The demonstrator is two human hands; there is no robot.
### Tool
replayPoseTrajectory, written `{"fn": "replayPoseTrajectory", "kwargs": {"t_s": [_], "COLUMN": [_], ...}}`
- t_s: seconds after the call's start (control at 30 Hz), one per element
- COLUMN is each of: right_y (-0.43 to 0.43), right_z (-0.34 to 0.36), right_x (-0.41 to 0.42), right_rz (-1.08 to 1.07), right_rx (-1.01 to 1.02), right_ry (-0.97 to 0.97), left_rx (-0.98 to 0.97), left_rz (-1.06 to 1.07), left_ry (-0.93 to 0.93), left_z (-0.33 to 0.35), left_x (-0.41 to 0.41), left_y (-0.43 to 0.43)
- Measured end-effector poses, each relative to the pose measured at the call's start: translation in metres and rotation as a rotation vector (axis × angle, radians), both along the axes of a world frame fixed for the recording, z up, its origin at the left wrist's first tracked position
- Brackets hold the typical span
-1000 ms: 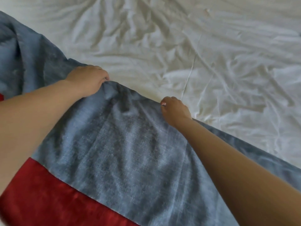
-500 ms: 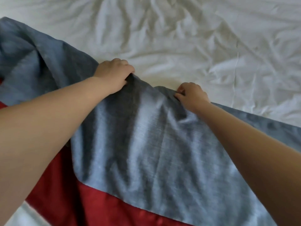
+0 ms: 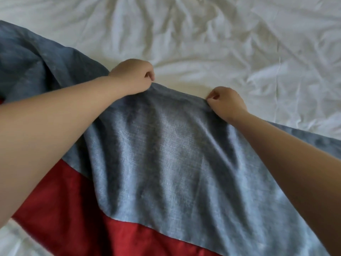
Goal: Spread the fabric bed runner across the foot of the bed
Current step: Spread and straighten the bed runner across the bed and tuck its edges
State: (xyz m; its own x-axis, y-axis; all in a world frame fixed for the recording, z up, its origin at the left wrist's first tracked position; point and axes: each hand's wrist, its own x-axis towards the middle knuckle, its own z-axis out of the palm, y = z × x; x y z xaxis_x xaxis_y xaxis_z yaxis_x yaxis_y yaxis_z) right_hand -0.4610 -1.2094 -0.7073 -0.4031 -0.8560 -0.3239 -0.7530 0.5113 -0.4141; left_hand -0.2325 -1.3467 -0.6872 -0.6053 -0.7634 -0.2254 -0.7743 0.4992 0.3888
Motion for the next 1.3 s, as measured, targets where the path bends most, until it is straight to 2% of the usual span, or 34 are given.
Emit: {"fn": "replayPoseTrajectory", "kwargs": {"t_s": [0.07,0.3,0.37,0.5,0.63,0.77,0.83,0.93,1.07,1.17,1.3], "right_y": [-0.008,-0.036,-0.038,-0.033,-0.016,-0.006,-0.004,-0.002,-0.005,-0.011,-0.009], "right_z": [-0.003,-0.009,-0.011,-0.009,0.0,-0.001,0.0,0.005,0.016,0.024,0.032], "right_x": [0.002,0.008,0.009,-0.005,-0.052,-0.079,-0.081,-0.072,-0.048,-0.018,0.029], "right_rz": [0.027,0.265,0.306,0.358,0.437,0.446,0.379,0.364,0.437,0.396,0.315], "right_rx": [-0.009,0.033,0.012,0.009,0.115,0.183,0.166,0.093,-0.051,-0.09,-0.102], "right_ry": [-0.056,-0.06,-0.085,-0.133,-0.151,0.069,0.081,0.139,0.307,0.318,0.304], "left_rx": [0.086,0.196,0.138,-0.118,-0.125,-0.187,-0.268,-0.342,-0.319,-0.247,-0.226], "left_rz": [0.02,-0.095,-0.092,-0.051,-0.022,-0.014,-0.036,-0.025,0.033,0.042,-0.056], "left_ry": [0.049,-0.17,-0.253,-0.327,-0.329,-0.364,-0.386,-0.348,-0.301,-0.176,-0.07], "left_z": [-0.005,-0.005,-0.003,-0.009,-0.013,-0.008,-0.006,-0.001,0.011,0.018,0.024], "left_x": [-0.008,-0.019,-0.015,-0.009,-0.009,-0.009,-0.013,-0.012,-0.009,-0.015,-0.017], "left_y": [-0.005,-0.023,-0.028,-0.029,-0.025,-0.018,-0.009,0.003,0.013,0.023,0.043]}}
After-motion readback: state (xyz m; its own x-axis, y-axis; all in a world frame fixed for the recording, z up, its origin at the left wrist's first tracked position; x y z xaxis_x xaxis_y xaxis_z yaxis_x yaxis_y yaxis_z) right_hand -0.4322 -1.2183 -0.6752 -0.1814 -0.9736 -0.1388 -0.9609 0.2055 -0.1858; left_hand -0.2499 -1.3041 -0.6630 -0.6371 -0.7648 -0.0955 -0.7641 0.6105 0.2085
